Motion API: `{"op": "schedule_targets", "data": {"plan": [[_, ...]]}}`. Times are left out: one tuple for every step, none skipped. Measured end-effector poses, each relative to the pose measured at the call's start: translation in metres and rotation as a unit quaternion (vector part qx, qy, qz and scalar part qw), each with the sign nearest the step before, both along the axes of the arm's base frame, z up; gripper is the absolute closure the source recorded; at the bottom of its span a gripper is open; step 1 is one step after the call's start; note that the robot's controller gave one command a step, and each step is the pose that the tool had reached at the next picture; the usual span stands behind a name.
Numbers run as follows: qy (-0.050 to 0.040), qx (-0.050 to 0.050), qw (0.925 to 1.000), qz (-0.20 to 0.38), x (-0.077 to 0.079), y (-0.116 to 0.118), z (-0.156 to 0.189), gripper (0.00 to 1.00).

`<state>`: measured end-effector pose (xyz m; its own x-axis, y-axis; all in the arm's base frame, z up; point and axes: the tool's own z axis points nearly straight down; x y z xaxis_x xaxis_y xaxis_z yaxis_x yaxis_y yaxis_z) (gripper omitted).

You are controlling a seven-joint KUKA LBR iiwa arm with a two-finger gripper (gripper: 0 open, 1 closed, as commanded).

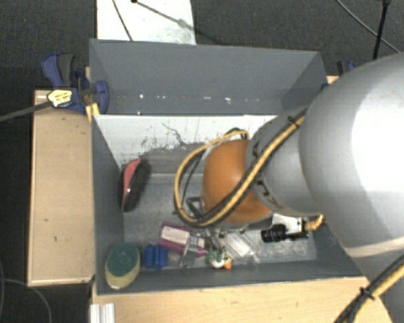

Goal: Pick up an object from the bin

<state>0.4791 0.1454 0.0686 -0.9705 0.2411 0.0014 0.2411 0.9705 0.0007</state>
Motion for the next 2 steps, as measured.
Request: {"op": "schedule_targets", "data": {"plan": [[-0.0043, 0.001, 1.0, 0.001, 0.002, 0.0, 0.082, 1.0], [-0.0023, 0.0, 1.0, 0.003, 0.003, 0.0, 0.098, 1.0]]}}
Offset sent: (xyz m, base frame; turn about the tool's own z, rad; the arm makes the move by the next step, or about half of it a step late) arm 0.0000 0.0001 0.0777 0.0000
